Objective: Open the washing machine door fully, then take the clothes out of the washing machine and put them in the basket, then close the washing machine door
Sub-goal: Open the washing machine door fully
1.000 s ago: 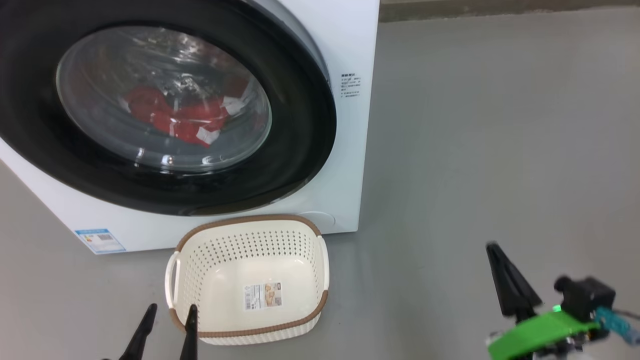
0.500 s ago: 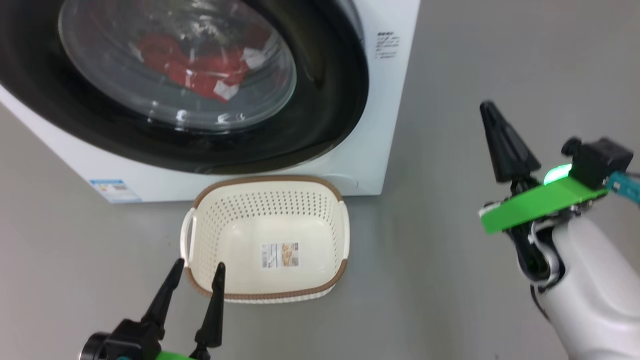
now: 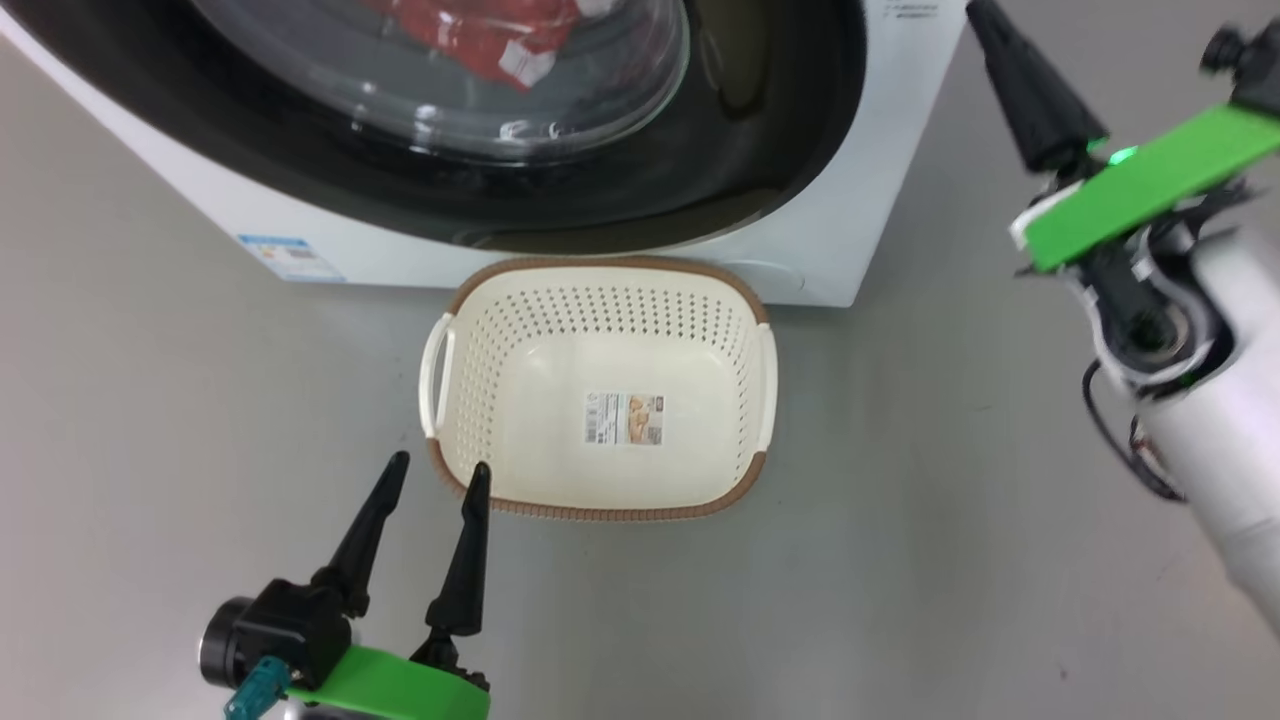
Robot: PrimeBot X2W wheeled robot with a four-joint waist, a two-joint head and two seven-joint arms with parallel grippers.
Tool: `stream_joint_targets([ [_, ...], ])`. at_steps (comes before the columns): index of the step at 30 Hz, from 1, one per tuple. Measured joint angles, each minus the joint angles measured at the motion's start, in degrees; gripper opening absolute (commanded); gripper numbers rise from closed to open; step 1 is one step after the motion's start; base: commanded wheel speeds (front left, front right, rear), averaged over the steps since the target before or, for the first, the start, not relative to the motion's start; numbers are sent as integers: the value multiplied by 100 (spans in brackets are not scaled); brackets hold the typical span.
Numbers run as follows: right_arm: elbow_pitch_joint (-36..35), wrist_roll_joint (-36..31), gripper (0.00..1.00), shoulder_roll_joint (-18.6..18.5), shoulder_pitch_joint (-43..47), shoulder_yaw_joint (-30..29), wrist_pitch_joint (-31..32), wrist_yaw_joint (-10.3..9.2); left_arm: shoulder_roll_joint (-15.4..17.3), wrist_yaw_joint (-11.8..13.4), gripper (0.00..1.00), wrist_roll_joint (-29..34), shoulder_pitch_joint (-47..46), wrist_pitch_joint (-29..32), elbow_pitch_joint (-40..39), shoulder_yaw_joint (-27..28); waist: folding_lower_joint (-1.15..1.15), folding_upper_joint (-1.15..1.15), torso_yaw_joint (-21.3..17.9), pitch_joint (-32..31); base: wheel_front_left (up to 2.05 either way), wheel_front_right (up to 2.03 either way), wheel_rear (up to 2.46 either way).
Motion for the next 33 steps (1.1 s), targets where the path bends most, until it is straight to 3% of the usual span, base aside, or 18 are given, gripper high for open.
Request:
stream_joint_targets([
  [7,-357,1802,0,-371,-671,9,1266,0,-8,-1,100,-79,-199,0,21,-135,0,0,196,355,0,0,0],
  [17,-11,3138,0,-535,-1229,-297,2986,0,-13,-29,100,-215,-372,0,37,-267,0,0,434,697,0,0,0],
  [20,180,3274,0,-519,-1409,-349,3357,0,-14,-35,100,-232,-392,0,48,-282,0,0,478,782,0,0,0],
  [33,825,3227,0,-409,-2091,-397,3946,0,-33,-83,100,-423,-547,-1,49,-430,0,0,687,1067,0,0,0],
])
